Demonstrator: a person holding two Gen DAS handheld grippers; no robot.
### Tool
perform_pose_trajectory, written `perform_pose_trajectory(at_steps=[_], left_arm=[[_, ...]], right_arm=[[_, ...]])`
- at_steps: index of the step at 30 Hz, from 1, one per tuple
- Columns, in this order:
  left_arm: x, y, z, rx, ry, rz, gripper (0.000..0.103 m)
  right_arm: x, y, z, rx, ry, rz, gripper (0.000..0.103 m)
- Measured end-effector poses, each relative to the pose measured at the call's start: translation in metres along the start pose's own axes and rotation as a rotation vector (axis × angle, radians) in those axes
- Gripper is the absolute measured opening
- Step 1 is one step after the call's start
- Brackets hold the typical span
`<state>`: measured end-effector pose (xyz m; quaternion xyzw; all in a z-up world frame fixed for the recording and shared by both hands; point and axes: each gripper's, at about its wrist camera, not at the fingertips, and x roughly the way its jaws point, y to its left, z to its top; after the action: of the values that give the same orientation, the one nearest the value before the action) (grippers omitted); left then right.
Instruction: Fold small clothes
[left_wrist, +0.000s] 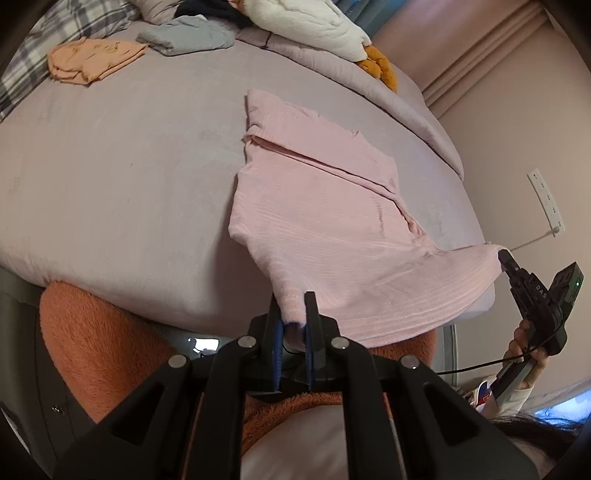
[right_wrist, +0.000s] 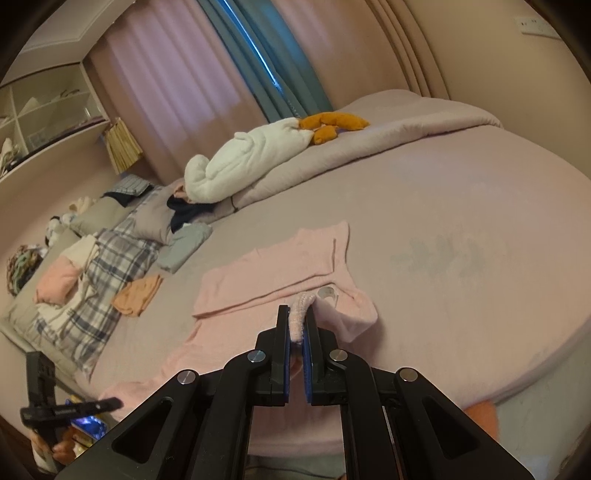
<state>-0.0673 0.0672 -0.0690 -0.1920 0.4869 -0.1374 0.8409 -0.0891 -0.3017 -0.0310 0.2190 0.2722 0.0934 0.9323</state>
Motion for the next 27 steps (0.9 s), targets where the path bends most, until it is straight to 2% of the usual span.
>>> perform_pose_trajectory(at_steps=[6,14,20,27], left_arm=[[-0.001,-0.004,0.015,0.000,-0.057,-0.016,0.009],[0.013,-0.005,0.082,-0.009,-0.177,-0.043,0.009],[0.037,0.000,0.135,-0.014,-0.188,-0.057,0.009],[0.076,0.009,0.192,-0.030,-0.180,-0.035,0.009]], right_arm=[[0.010,0.001,0.007,-0.001,-0.005,0.001,0.007],[0.054,0.000,0.037,0.004,-0.003,-0.033,0.007],[0.089,-0.005,0.061,0.012,0.013,-0.059,0.007],[0.140,-0.013,0.085,0.037,0.060,-0.068,0.007]])
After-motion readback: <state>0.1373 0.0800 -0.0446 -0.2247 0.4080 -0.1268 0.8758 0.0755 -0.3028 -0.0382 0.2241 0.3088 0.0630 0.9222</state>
